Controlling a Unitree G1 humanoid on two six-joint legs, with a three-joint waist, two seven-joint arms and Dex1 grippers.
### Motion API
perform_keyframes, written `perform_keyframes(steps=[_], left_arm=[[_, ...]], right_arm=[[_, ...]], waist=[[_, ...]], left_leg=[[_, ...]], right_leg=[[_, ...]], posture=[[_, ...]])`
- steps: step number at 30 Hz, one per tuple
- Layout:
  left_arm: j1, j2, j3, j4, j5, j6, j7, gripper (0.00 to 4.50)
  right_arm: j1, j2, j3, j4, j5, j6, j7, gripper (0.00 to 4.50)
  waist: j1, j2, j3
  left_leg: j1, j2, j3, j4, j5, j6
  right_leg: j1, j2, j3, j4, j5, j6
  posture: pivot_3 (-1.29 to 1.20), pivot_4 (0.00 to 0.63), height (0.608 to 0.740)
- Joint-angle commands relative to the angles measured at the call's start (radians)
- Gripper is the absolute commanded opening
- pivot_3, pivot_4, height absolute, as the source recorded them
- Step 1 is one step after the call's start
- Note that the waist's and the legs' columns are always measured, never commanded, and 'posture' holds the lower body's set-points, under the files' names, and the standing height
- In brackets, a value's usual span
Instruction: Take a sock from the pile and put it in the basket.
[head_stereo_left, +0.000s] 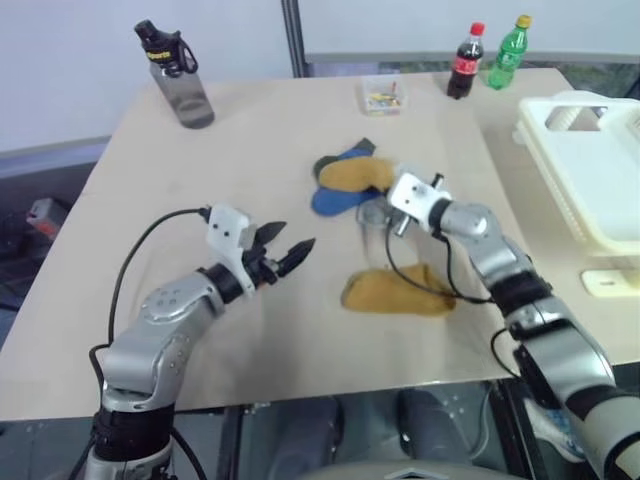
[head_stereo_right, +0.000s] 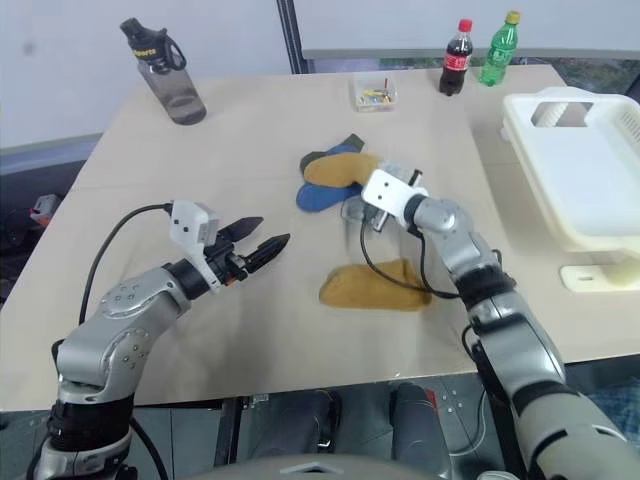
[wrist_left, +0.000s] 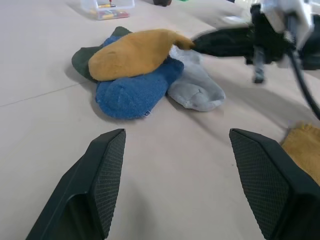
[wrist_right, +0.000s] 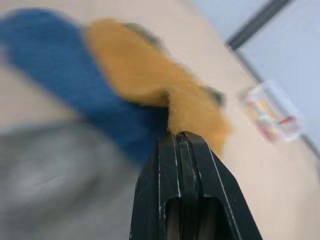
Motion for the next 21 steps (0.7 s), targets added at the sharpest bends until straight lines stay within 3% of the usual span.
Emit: perform_keyframes(steps=[1,6,14,21], left_arm=[[-0.022,0.021,-0.013,0.002,0.001,-0.006,-0.023,3.55],[-0.030,0.039,-0.032,0.032,0.009,-0.013,-0.051,3.55],[-0.068,0.032,-0.091,0.108,0.031,-0.039,-0.102,3.55],[-0.110,0.012,-0.152,0.167,0.051,-0.037,-0.121,3.55]], right_arm=[[0.087,-0.065,0.020,-0.310,-0.008,0.157,0.116,0.02],[0.202,-0.159,0.015,-0.560,-0.012,0.285,0.202,0.02],[0.403,-0.388,-0.104,-0.919,0.069,0.441,0.344,0.02],[0.542,-0.506,-0.192,-0.940,0.078,0.419,0.330,0.02]], waist=[[0.002,0.000,0.000],[0.001,0.000,0.000],[0.029,0.000,0.000],[0.033,-0.001,0.000]], left_leg=[[0.000,0.000,0.000,0.000,0.000,0.000],[0.001,0.000,0.001,0.000,0.000,0.000],[-0.001,0.000,0.000,0.001,-0.001,0.000],[-0.001,0.000,0.000,0.001,-0.001,0.001]], right_leg=[[0.000,0.000,0.000,0.000,0.000,0.000],[0.000,0.000,0.000,0.000,0.000,0.000],[0.000,-0.001,-0.001,-0.001,0.000,0.000],[0.001,-0.002,-0.002,-0.001,0.000,0.001]], posture=[[0.00,0.150,0.740],[0.00,0.150,0.740],[0.00,0.150,0.740],[0.00,0.150,0.740]])
